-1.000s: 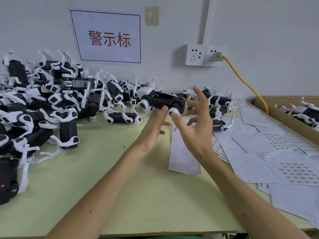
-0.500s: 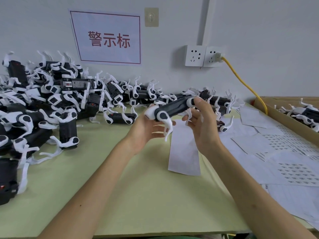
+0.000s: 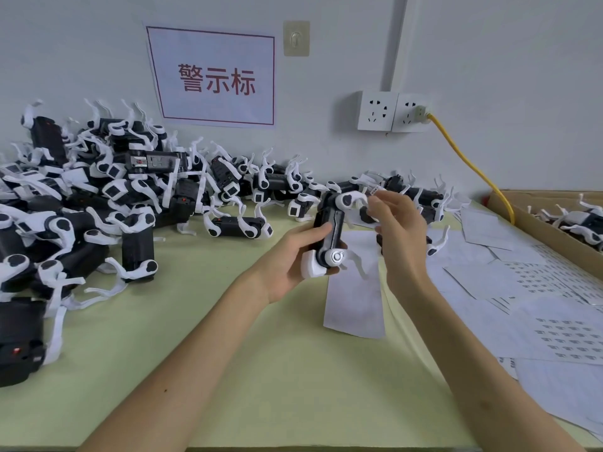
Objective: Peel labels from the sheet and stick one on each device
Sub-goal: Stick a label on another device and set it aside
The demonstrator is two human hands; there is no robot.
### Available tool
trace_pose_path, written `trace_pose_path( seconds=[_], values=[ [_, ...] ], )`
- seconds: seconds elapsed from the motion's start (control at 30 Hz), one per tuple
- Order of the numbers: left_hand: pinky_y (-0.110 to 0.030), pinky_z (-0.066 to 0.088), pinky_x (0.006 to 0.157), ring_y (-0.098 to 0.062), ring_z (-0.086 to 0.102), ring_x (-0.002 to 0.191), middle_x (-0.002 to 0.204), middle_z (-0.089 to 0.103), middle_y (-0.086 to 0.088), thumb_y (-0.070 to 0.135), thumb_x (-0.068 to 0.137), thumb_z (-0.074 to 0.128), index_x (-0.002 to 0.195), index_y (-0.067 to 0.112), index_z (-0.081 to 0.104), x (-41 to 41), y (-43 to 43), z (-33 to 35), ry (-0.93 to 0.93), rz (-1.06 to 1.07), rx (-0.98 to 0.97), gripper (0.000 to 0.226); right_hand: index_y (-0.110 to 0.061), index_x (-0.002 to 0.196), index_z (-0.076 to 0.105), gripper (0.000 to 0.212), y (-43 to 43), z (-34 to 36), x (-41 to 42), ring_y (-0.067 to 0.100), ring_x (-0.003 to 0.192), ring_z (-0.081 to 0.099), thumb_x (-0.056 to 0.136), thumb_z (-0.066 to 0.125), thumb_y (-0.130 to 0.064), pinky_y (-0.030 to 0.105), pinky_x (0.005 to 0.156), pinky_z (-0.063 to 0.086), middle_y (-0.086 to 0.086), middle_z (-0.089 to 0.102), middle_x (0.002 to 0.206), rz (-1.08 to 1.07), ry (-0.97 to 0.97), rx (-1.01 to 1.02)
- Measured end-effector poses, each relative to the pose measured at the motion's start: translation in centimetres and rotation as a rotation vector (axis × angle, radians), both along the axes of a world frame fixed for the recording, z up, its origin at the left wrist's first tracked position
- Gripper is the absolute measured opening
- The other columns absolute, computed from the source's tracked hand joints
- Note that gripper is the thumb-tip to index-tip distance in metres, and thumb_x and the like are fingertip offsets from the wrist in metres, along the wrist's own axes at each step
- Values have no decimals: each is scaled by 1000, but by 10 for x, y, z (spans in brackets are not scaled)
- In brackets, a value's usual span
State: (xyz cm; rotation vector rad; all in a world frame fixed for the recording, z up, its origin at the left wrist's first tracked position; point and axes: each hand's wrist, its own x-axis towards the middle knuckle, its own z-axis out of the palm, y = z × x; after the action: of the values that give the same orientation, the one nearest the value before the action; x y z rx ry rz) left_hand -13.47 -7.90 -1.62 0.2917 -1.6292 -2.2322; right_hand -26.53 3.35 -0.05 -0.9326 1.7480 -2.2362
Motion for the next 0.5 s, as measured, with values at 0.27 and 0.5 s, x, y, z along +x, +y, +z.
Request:
trace_pose_path(
  seconds=[0.27,0.5],
  values=[
    [-30,54,76,-13,69,76,86,72,-2,29,95,60,108,13,67,-1,-4,2,75,141,98,22,-17,79,67,20,4,6,-1,12,75,63,95,62,-5,25,74,46,1,69,84,222,25,72],
    [-33,53,99,-25,69,114,114,71,-11,23,100,60,133,10,61,-3,1,0,58,154,-39,36,-14,83,69,19,2,3,7,19,79,68,97,61,-3,32,79,51,6,70,92,291,100,116]
  ],
)
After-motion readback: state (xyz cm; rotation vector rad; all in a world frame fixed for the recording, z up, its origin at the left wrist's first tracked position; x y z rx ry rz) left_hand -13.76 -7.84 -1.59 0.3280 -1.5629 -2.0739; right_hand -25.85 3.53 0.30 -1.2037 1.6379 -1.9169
